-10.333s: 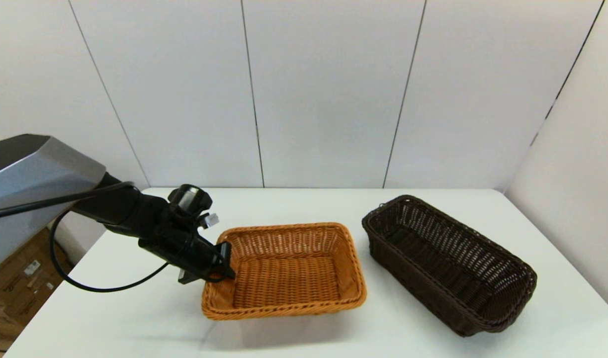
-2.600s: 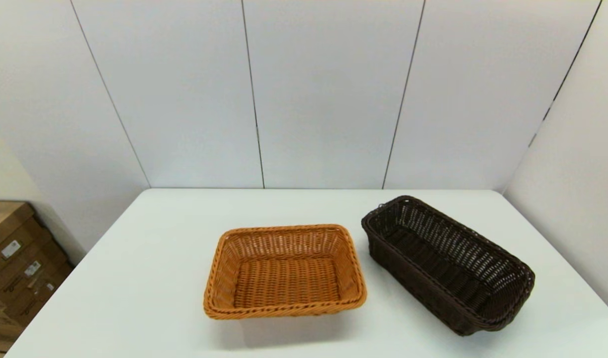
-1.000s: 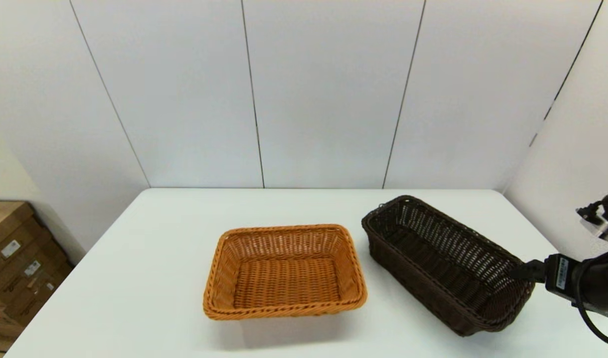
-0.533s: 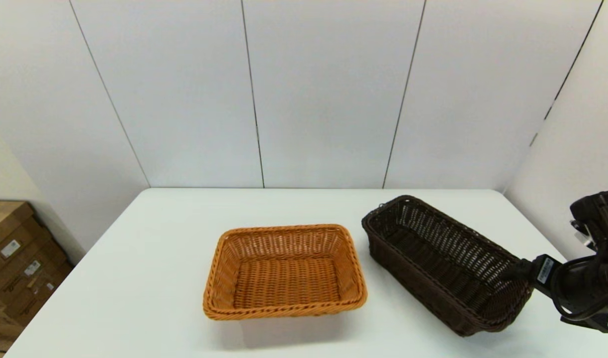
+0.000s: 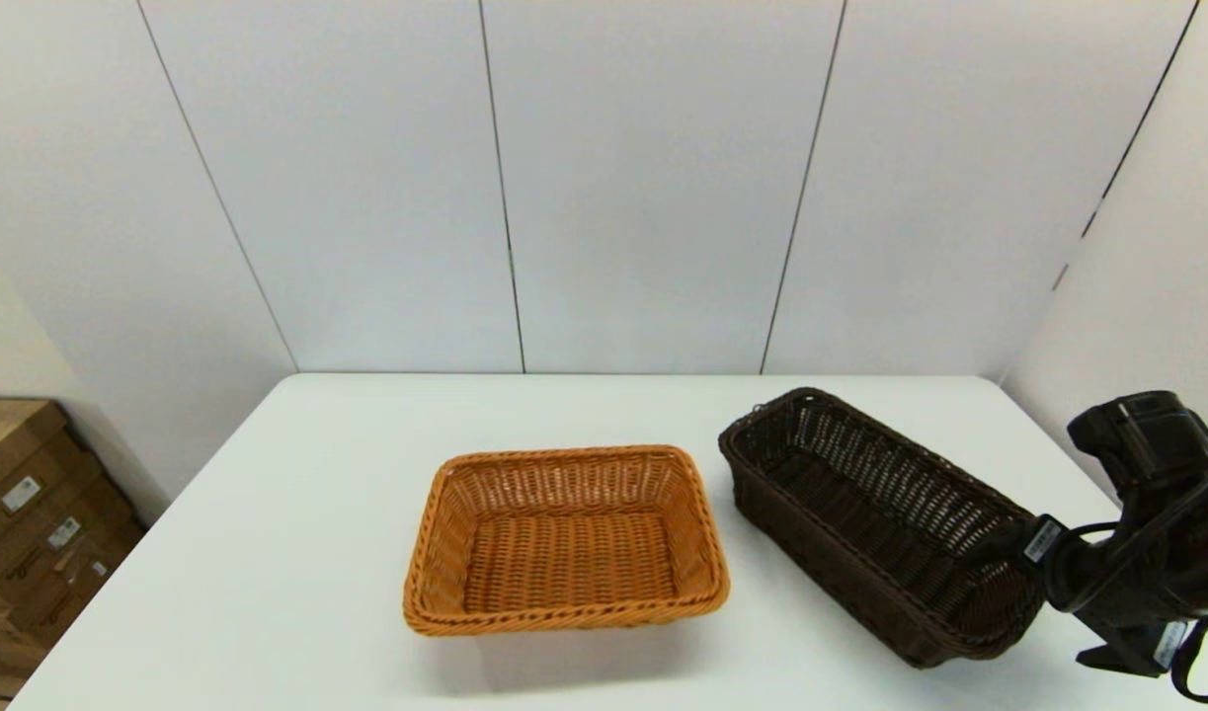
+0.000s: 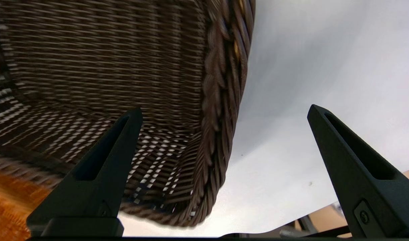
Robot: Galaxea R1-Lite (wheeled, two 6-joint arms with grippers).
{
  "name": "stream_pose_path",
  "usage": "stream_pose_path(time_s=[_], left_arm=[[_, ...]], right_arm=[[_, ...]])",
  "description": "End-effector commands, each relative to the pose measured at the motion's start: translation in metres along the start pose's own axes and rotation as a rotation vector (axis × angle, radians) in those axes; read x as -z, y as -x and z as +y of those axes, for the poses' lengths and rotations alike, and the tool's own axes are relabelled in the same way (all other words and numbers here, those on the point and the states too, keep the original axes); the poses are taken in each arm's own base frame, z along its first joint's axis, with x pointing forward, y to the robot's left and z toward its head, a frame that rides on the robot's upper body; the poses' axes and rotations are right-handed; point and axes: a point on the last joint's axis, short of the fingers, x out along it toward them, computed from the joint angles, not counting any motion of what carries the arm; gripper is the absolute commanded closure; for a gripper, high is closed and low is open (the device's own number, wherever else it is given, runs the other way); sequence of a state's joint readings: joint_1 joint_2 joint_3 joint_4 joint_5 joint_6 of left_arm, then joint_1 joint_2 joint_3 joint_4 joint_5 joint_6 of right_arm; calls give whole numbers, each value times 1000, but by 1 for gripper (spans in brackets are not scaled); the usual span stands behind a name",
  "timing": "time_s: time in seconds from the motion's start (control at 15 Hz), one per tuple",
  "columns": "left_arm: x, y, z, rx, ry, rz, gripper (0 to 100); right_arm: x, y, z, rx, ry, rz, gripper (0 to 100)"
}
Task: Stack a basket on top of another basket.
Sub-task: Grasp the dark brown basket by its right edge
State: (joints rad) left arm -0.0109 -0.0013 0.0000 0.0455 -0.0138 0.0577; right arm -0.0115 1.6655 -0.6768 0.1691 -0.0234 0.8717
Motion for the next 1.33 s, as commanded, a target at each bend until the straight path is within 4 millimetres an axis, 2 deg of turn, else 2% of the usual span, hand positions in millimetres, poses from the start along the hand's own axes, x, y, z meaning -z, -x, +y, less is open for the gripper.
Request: stream_pose_path(time_s=[0.07, 0.27, 0.93, 1.0, 1.33], left_arm=[[0, 0, 0, 0, -1, 0, 0], [0, 0, 0, 0, -1, 0, 0], [0, 0, 0, 0, -1, 0, 0], [0, 0, 0, 0, -1, 0, 0], [0, 0, 0, 0, -1, 0, 0]], right_arm=[[9, -18, 7, 43, 16, 56, 0], [15, -32, 15, 49, 13, 66, 0], [16, -39, 16, 68, 2, 68, 0], [15, -39, 16, 85, 2, 47, 100], [14, -40, 16, 100, 0, 26, 100]])
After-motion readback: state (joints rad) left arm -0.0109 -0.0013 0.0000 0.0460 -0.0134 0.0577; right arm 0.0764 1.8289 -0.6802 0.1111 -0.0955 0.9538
